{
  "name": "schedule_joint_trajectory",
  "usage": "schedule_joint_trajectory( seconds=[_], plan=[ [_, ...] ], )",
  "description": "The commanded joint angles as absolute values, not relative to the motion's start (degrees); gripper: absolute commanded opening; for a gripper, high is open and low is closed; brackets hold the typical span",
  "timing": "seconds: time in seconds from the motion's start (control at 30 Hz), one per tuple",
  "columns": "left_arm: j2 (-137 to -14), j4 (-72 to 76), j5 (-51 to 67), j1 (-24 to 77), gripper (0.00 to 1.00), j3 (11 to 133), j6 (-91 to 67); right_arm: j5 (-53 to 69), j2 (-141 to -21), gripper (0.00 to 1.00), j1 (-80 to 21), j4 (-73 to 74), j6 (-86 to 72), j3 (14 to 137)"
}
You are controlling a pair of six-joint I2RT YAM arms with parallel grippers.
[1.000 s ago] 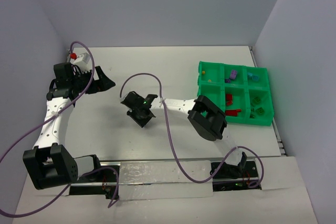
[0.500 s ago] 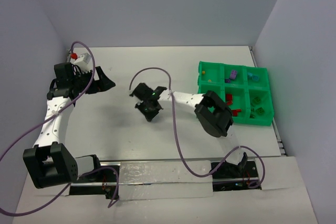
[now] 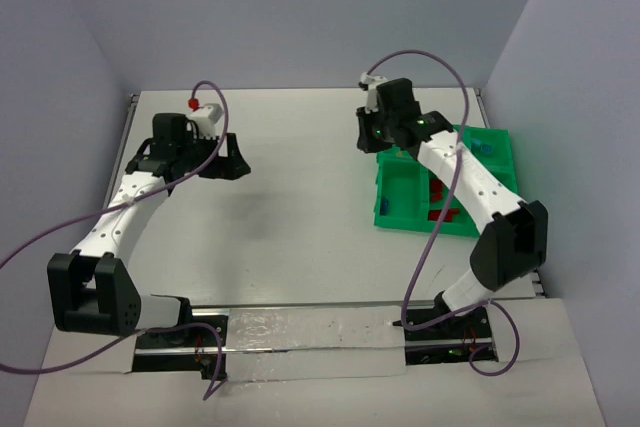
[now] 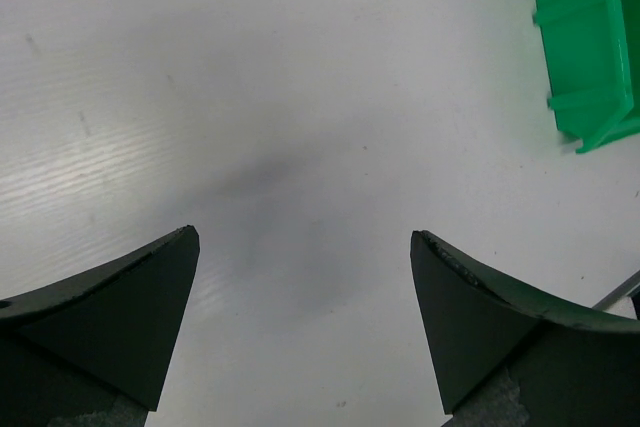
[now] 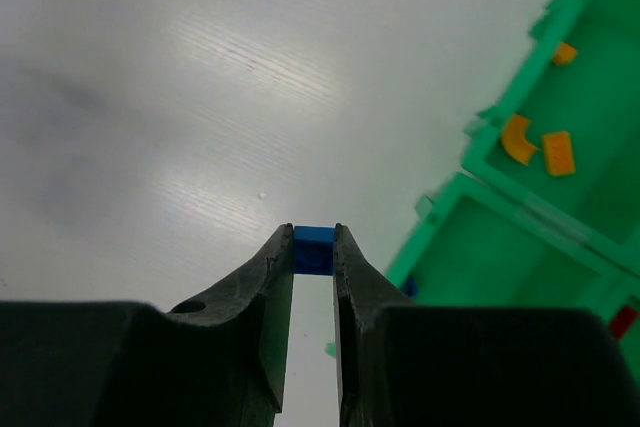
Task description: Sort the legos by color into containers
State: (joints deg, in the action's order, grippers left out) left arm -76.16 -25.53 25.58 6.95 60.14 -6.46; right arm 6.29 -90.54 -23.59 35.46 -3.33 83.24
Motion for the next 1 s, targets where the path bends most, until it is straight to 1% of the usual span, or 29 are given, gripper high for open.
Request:
schedule_joint_trajectory(
  seconds=[0.0, 0.1, 0.3, 0.47, 0.57, 0.6, 0.63, 0.67, 0.73, 0.77, 0.83, 0.87, 0.93, 0.97],
  plan=[
    [-78.8, -23.5, 21.7, 10.5, 0.97, 64.7, -4.7, 3.9, -86.2, 0.00, -18.2, 37.9, -0.9, 77.3],
    [-81.9, -22.5, 22.1, 11.6, 0.97, 66.6, -5.8, 2.6, -85.4, 0.00, -14.2, 38.0, -0.7, 72.8],
    [-85.9, -23.4, 20.2, 14.9, 0.98, 70.1, -5.2, 0.6, -85.9, 0.01, -13.1, 35.3, 1.3, 66.4],
    [-86.1, -23.4, 19.7, 15.2, 0.99, 69.6, -4.5, 0.3, -88.3, 0.05, -12.8, 33.8, 2.3, 64.6],
    [-85.7, -23.2, 19.4, 15.2, 0.99, 68.8, -4.3, 0.2, -89.7, 0.12, -12.6, 33.9, 2.5, 65.0],
    [-85.6, -23.3, 19.4, 15.2, 0.99, 68.7, -4.2, 0.5, -90.0, 0.16, -12.6, 33.9, 2.6, 65.3],
    [-85.3, -23.3, 19.1, 15.1, 0.99, 68.4, -4.1, 0.8, -90.6, 0.25, -12.6, 34.8, 2.8, 65.9],
    [-85.3, -23.3, 19.0, 15.1, 0.99, 68.2, -4.0, 0.9, -91.0, 0.28, -12.6, 35.0, 2.8, 66.4],
    [-84.7, -23.2, 18.6, 15.2, 0.99, 67.9, -3.8, 0.7, -91.2, 0.59, -12.6, 35.8, 2.9, 67.2],
    [-84.4, -23.3, 18.3, 15.2, 0.99, 67.7, -3.5, 0.8, -90.7, 0.71, -12.6, 36.2, 3.0, 67.8],
    [-83.8, -23.5, 17.9, 15.1, 0.99, 67.6, -3.1, 1.2, -89.9, 0.77, -12.7, 36.7, 3.1, 68.6],
    [-83.6, -23.6, 17.7, 15.1, 0.99, 67.7, -2.8, 1.6, -88.9, 0.83, -12.6, 37.1, 3.0, 69.3],
    [-83.0, -23.9, 17.5, 15.1, 0.99, 67.9, -2.3, 2.4, -87.5, 0.90, -12.6, 37.7, 2.9, 70.6],
    [-82.6, -23.9, 17.3, 15.0, 0.99, 67.9, -2.2, 2.9, -86.2, 0.97, -12.6, 37.9, 2.9, 71.2]
  ],
)
